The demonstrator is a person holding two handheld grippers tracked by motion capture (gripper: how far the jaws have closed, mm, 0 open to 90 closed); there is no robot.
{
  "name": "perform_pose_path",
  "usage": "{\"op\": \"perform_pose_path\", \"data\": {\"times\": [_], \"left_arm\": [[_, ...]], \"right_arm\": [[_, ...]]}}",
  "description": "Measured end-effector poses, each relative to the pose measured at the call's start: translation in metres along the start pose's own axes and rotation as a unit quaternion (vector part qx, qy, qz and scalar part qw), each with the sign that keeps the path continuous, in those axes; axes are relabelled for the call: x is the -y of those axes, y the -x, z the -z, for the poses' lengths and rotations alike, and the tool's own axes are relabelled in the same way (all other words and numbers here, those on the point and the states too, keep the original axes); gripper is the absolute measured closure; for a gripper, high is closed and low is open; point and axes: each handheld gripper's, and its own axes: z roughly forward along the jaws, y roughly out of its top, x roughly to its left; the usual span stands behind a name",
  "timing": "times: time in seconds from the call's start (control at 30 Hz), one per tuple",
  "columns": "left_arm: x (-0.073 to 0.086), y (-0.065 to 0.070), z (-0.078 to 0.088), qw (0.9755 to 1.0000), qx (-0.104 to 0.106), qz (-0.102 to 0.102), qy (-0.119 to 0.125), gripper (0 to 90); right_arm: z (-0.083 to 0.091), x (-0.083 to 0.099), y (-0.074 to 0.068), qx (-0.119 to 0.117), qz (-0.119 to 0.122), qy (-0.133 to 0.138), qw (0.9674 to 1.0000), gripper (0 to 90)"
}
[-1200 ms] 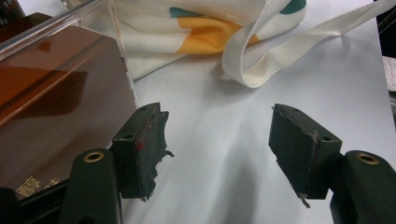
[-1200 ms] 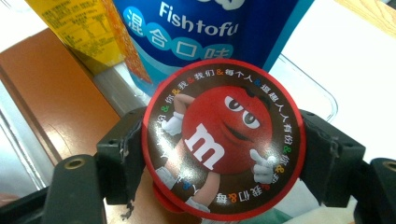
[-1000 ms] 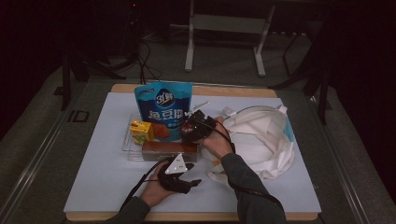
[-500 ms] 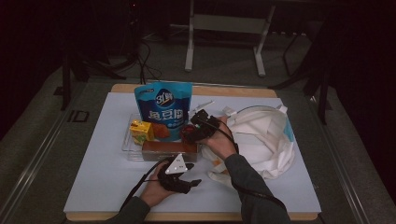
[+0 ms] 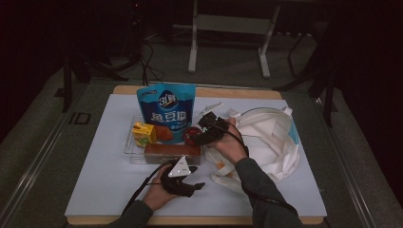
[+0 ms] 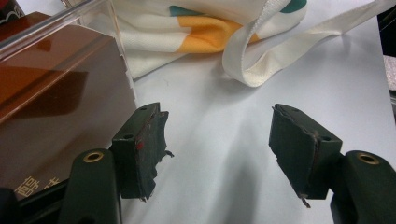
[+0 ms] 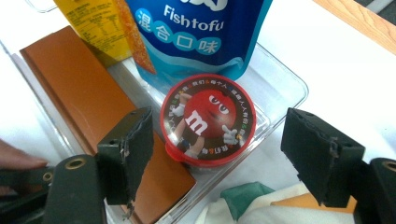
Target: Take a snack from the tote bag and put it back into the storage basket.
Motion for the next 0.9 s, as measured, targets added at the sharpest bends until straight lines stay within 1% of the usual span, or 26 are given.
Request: {"op": "perform_pose_path", "data": {"times": [0.2,0.3,0.47,0.53,0.6,0.63,0.67,0.77,0.9], "left_arm": [[0.000,0.000,0.000,1.0000,0.000,0.000,0.001,35.2],[0.000,0.000,0.000,1.0000,0.000,0.000,0.000,35.2],[0.000,0.000,0.000,1.0000,-0.001,0.000,0.000,35.2],[0.000,0.000,0.000,1.0000,-0.001,0.001,0.001,35.2],[0.000,0.000,0.000,1.0000,-0.001,0.001,0.000,35.2],[0.000,0.000,0.000,1.0000,-0.001,0.001,0.000,35.2],[0.000,0.000,0.000,1.0000,-0.001,0.000,0.000,35.2],[0.000,0.000,0.000,1.0000,-0.001,0.001,0.000,35.2],[0.000,0.000,0.000,1.0000,-0.001,0.001,0.001,35.2]], "right_arm": [[0.009,0.002,0.000,-0.001,0.005,0.003,1.0000,25.9],[0.015,0.004,0.002,0.001,0.007,0.006,1.0000,26.2],[0.023,0.007,0.004,0.003,0.004,0.007,1.0000,26.3],[0.029,0.010,0.007,0.006,0.005,0.007,1.0000,26.3],[0.032,0.012,0.009,0.007,0.002,0.007,0.9999,26.7],[0.034,0.014,0.010,0.009,0.002,0.009,0.9999,31.6],[0.037,0.016,0.012,0.014,-0.002,0.014,0.9998,33.3],[0.043,0.020,0.017,0.012,-0.013,0.022,0.9996,33.8],[0.051,0.028,0.022,0.014,-0.018,0.029,0.9993,34.4]]}}
